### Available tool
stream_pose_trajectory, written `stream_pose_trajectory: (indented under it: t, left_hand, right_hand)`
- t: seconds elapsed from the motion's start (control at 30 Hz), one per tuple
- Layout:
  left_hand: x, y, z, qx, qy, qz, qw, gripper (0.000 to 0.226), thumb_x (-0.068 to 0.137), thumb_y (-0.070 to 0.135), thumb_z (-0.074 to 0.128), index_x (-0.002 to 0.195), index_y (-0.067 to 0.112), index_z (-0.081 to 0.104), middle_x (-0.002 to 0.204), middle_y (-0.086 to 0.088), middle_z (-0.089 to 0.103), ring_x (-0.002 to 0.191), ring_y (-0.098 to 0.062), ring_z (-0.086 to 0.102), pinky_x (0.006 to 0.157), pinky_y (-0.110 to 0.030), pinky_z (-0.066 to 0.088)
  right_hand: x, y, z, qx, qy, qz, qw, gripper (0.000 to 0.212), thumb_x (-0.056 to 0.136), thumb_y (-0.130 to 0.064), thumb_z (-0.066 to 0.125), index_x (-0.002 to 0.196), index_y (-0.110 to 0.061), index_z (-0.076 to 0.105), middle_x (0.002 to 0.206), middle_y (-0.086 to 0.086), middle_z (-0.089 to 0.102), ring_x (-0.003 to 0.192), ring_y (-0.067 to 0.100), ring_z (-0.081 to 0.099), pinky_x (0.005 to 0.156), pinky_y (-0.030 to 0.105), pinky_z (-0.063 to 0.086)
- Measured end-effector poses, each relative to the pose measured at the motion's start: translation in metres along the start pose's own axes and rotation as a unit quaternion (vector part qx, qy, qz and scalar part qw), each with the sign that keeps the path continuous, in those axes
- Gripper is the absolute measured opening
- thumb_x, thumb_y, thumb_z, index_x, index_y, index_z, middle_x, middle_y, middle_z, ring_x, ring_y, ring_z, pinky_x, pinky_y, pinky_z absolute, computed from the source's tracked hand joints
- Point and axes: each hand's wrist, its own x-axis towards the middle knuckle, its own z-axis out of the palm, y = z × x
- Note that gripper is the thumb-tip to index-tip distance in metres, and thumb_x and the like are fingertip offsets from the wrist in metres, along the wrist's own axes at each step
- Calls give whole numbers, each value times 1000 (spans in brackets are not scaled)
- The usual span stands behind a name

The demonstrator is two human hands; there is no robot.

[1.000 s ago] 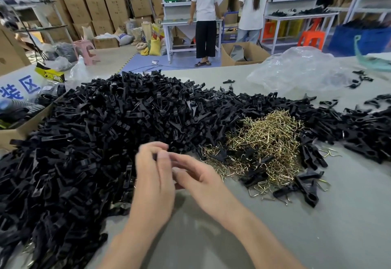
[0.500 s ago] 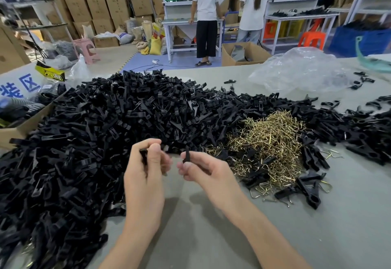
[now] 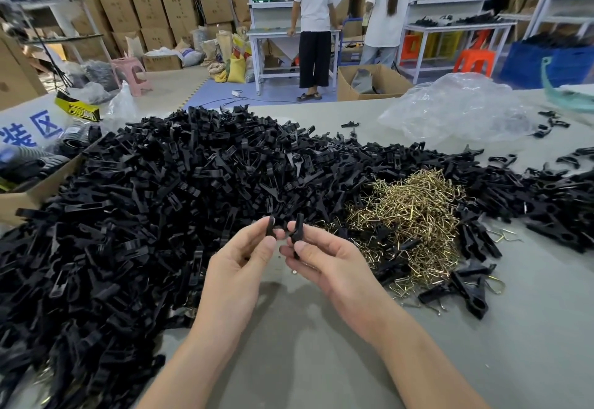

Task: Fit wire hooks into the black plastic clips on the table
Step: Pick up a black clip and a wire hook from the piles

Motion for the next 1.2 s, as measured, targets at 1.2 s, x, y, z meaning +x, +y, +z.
stream_pose_trajectory:
  t: [1.2]
  left_hand:
    - [-7, 1, 7, -26, -12, -3, 1000, 25, 92, 18, 68, 112, 34, 70, 102, -1, 75, 80, -11, 68, 76, -16, 53]
  right_hand:
    - [-4, -4, 1, -58, 4, -23, 998, 26, 96, -12, 66, 119, -20, 73, 117, 6, 74, 113, 22, 68, 89, 26, 55]
